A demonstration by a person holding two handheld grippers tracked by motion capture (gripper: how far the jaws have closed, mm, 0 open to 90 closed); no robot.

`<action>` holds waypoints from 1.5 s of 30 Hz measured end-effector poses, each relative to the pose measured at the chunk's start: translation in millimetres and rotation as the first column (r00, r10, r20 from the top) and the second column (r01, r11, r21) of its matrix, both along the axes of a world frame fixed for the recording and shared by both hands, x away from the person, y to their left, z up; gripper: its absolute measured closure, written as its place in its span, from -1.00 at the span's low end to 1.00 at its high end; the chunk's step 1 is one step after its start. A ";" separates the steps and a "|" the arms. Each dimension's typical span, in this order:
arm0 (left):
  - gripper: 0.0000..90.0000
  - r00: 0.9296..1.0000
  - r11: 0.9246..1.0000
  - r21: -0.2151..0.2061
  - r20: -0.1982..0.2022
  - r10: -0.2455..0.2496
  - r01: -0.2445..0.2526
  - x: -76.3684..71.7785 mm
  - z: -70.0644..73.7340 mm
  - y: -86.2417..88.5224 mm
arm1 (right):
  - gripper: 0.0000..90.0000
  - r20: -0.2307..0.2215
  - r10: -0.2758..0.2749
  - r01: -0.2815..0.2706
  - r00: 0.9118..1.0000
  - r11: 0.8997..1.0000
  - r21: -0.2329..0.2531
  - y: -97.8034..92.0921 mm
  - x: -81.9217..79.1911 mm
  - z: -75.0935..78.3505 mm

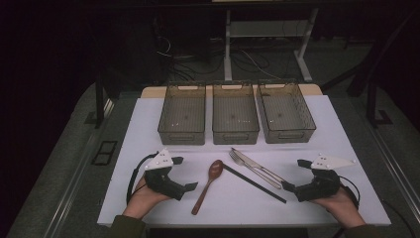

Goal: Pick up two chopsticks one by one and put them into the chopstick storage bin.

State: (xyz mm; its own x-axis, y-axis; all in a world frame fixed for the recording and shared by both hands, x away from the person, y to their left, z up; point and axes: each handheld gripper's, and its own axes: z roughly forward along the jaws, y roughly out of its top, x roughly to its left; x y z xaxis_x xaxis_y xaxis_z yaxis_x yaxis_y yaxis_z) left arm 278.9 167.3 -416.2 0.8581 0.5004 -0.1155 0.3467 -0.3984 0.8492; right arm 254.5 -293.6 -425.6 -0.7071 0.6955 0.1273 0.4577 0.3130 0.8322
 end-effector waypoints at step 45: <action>-1.00 1.000 0.999 -0.031 0.015 -0.004 0.004 -4.3 0.7 -1.9 | -1.00 -0.011 0.027 -0.027 1.000 0.999 0.021 14.5 7.0 19.3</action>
